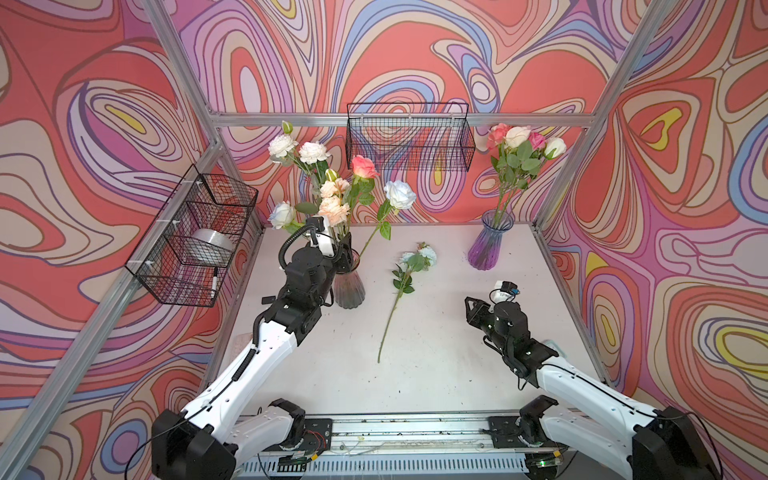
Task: Arrange the flowers into the vase
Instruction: 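Open the left gripper and withdraw while the right gripper moves to the pale-blue rose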
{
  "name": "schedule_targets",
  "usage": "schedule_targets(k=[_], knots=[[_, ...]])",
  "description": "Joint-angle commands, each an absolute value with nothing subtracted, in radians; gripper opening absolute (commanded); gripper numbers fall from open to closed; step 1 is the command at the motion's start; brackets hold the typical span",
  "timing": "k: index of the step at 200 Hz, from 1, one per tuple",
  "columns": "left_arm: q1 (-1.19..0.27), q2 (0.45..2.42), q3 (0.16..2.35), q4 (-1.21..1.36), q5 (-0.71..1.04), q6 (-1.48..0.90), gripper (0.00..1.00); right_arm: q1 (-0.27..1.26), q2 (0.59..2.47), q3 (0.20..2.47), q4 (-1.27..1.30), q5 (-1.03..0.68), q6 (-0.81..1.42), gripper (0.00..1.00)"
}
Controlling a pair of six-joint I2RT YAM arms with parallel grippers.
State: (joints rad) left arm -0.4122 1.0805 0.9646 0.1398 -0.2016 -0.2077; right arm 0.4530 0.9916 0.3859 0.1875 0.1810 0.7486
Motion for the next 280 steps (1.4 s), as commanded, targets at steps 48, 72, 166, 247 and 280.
schedule_targets(k=[48,72,166,247,280], knots=[[-0.411,0.723,1.007,-0.224,-0.12,-0.217,0.63,0.455,1.103,0.459,0.244,0.124,0.723,0.34],[-0.411,0.581,0.934,-0.313,-0.138,-0.242,0.62,0.454,1.186,0.519,0.218,0.083,0.74,0.34],[-0.412,0.227,0.375,-0.382,-0.134,-0.795,0.6,0.459,1.68,0.8,0.271,-0.25,0.844,0.36],[-0.411,0.249,0.217,-0.256,-0.1,-0.882,0.6,0.562,1.92,0.996,0.246,-0.232,0.862,0.47],[-0.411,0.286,0.22,-0.221,-0.081,-0.873,0.61,0.566,2.017,1.088,0.226,-0.277,0.873,0.46]])
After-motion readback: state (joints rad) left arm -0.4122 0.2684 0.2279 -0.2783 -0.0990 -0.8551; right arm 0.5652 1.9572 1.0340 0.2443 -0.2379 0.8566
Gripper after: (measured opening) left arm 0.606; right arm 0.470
